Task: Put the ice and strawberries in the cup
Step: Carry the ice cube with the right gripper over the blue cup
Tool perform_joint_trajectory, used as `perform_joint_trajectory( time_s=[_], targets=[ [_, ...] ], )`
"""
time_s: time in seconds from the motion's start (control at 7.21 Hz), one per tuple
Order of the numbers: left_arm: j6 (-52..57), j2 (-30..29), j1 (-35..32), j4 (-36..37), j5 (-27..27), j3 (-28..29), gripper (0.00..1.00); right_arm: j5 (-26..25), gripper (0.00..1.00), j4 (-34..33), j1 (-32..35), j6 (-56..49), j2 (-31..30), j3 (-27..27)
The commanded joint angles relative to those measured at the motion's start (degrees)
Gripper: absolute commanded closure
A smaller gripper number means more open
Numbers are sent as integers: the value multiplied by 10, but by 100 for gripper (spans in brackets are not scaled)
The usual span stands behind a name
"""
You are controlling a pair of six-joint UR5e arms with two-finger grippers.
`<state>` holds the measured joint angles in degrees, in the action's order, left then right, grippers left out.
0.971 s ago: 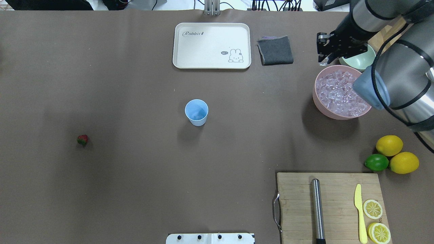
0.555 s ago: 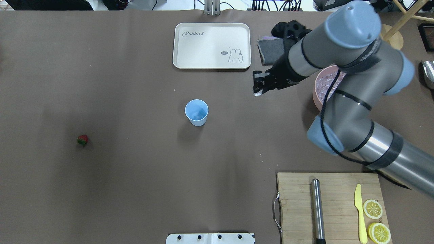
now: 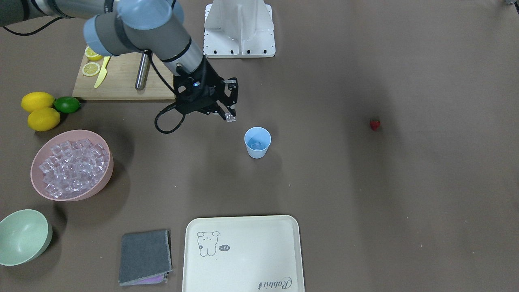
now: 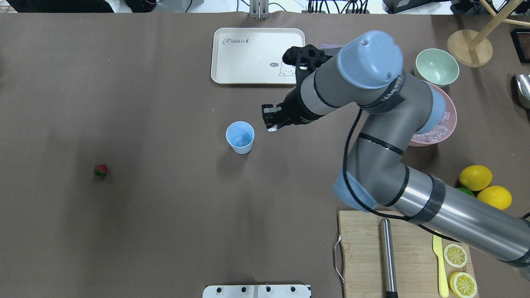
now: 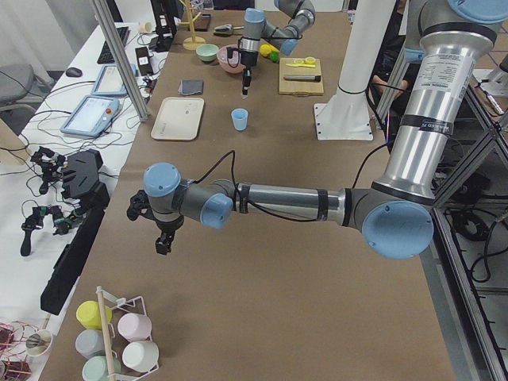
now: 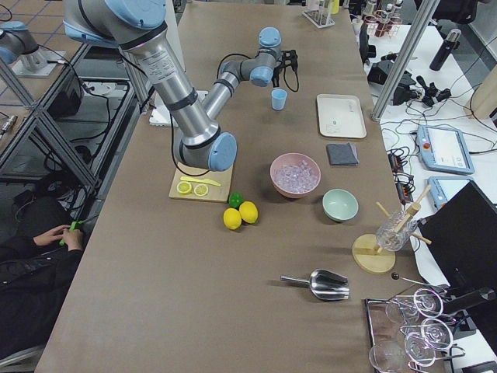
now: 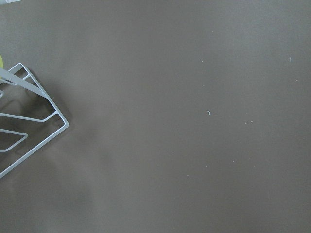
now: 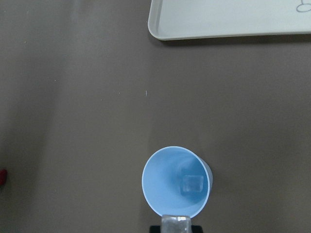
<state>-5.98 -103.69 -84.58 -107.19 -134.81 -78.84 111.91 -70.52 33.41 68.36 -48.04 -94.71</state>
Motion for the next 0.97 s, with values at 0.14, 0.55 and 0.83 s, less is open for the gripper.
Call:
perform_joint_trajectory(
  time_s=[0.14, 0.55, 0.83],
  targets=[
    [0, 4, -1, -12, 0, 2, 2, -11, 100, 13, -7, 2, 21, 47],
    [0, 2, 0, -12, 1, 3, 2, -28, 100, 28, -12, 4, 33, 80],
    [0, 1, 0, -12, 1, 6, 2, -49, 16, 28, -24, 19, 42, 94]
  ],
)
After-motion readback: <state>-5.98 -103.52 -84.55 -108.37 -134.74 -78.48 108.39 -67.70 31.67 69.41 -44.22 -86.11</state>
